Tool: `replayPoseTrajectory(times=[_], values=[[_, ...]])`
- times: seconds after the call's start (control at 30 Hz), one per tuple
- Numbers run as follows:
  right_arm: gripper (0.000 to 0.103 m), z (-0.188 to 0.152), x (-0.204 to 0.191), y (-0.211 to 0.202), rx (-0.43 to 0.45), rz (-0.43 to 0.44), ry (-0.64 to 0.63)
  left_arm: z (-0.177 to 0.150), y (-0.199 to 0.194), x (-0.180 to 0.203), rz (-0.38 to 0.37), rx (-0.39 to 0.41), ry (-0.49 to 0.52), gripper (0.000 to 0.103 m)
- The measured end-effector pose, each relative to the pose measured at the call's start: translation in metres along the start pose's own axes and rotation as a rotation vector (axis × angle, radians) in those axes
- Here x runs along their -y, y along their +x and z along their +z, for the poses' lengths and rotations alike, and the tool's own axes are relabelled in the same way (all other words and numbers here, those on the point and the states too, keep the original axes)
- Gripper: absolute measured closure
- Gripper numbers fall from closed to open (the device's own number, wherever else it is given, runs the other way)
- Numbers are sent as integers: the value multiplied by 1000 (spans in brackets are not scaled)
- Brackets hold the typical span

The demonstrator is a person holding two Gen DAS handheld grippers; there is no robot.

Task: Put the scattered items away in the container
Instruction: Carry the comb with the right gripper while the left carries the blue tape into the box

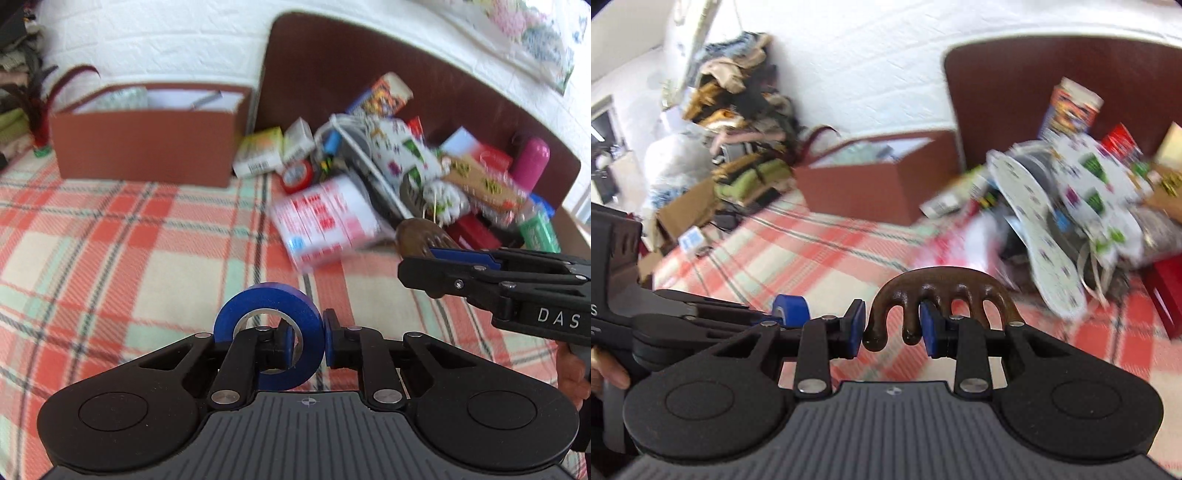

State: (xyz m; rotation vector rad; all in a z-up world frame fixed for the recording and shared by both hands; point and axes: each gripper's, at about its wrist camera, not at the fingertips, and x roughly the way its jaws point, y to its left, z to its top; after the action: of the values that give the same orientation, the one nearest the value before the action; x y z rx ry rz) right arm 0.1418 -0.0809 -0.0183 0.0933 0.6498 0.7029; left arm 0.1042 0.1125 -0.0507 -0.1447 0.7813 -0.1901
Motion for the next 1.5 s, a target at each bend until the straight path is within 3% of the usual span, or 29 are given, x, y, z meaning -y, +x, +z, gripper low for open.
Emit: replayPoseTrajectory(times=[0.4, 0.73, 0.93, 1.2, 1.23, 1.27, 1.3, 1.33, 1.37, 1.43, 1.5], values=[[67, 123, -30, 46, 44, 106, -214, 101, -29, -41, 59, 149, 16, 90], [67, 207, -29, 144, 22, 88, -325, 200, 15, -117, 124, 155, -26, 90], [67, 226, -13, 209, -15, 117, -345, 235, 73, -151, 146, 126, -79, 90], [67, 220, 12, 272, -80, 111, -376, 236, 122, -179, 172, 67, -98, 90], [67, 219, 14, 275, -76, 105, -382, 236, 126, -181, 177, 63, -98, 88], [67, 218, 16, 278, -69, 98, -389, 235, 127, -181, 189, 62, -101, 70], [66, 218, 18, 281, -60, 92, -390, 235, 129, -182, 202, 61, -105, 63], [55, 217, 21, 283, -54, 84, -388, 234, 130, -184, 219, 60, -114, 44], [35, 216, 23, 282, -52, 73, -377, 234, 131, -185, 235, 59, -122, 29], [35, 214, 28, 281, -49, 50, -356, 232, 130, -186, 243, 72, -125, 21], [35, 214, 31, 275, -46, 39, -353, 231, 126, -186, 237, 86, -121, 21]])
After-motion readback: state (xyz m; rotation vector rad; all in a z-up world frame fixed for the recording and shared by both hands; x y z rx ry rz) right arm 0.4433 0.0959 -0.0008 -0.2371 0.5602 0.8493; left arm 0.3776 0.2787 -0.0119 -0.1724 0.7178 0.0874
